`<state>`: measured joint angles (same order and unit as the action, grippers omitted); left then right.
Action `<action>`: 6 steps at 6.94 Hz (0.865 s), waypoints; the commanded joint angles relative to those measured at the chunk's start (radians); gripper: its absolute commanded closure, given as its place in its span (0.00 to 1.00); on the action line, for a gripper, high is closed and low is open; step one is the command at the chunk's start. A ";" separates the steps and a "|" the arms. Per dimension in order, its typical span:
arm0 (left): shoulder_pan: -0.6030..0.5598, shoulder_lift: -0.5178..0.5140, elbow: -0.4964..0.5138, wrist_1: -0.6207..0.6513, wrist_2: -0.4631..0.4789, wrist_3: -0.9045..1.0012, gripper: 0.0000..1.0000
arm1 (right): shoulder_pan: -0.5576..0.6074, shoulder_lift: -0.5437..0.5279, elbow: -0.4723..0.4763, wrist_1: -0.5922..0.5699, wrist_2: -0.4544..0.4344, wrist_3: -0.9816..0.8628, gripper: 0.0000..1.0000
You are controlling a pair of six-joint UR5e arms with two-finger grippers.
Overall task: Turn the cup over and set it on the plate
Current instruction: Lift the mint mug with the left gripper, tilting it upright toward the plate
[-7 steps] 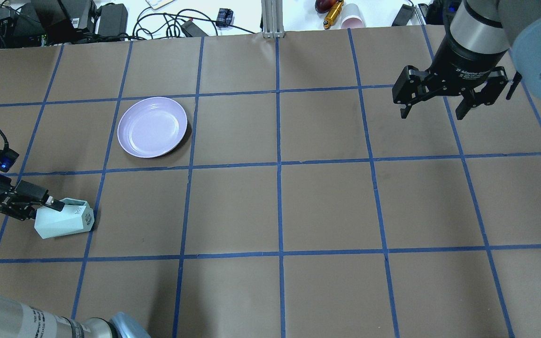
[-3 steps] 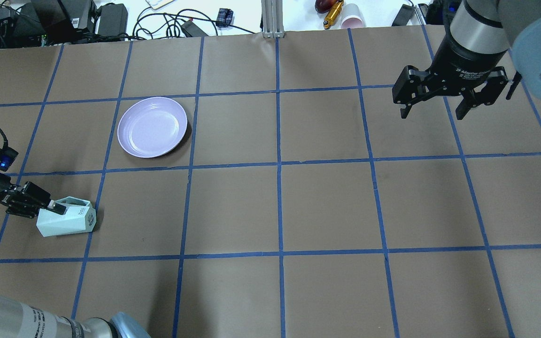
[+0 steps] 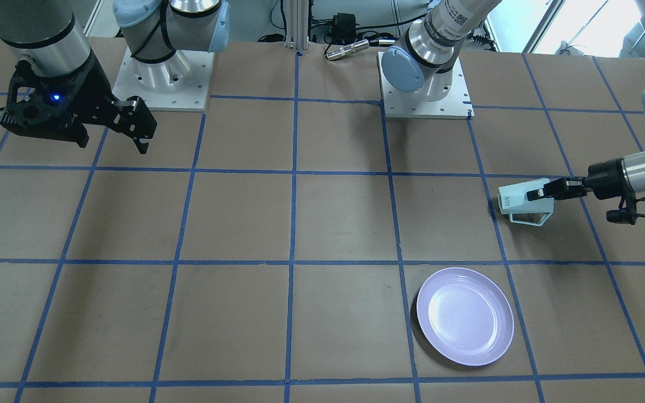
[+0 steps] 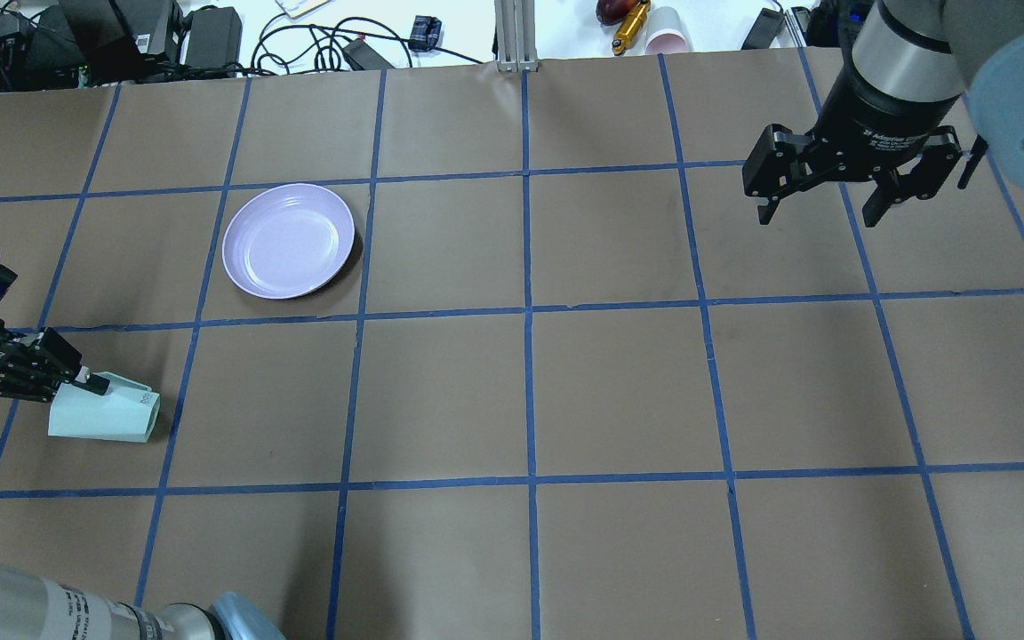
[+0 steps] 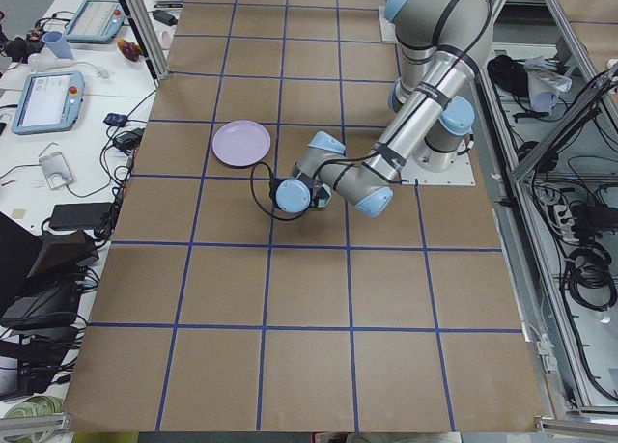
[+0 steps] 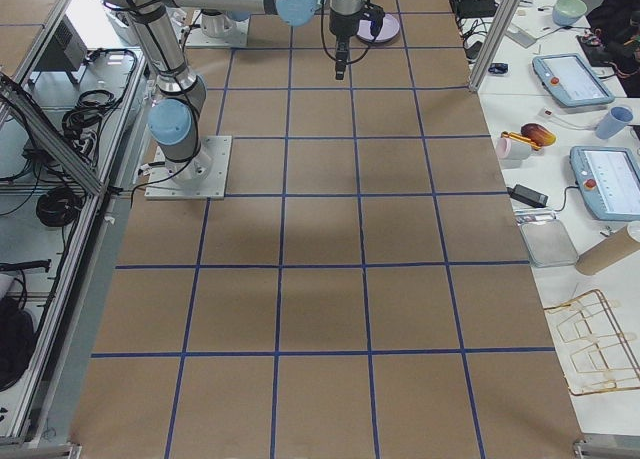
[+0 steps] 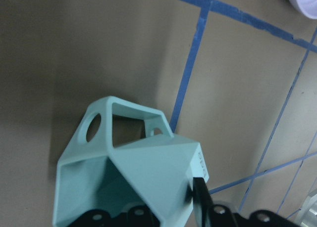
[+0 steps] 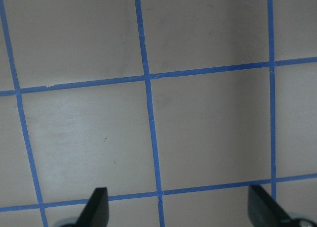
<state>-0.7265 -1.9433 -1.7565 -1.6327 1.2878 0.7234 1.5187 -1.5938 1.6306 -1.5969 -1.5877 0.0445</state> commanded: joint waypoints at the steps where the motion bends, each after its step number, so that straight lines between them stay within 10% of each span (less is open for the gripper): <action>1: -0.010 0.010 0.064 -0.028 0.005 -0.039 1.00 | 0.000 0.000 0.000 0.000 0.000 0.000 0.00; 6: -0.232 0.070 0.247 0.016 0.143 -0.210 1.00 | 0.000 0.000 0.000 0.000 0.000 0.000 0.00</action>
<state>-0.8877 -1.8780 -1.5542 -1.6464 1.4097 0.5766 1.5187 -1.5938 1.6306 -1.5969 -1.5877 0.0445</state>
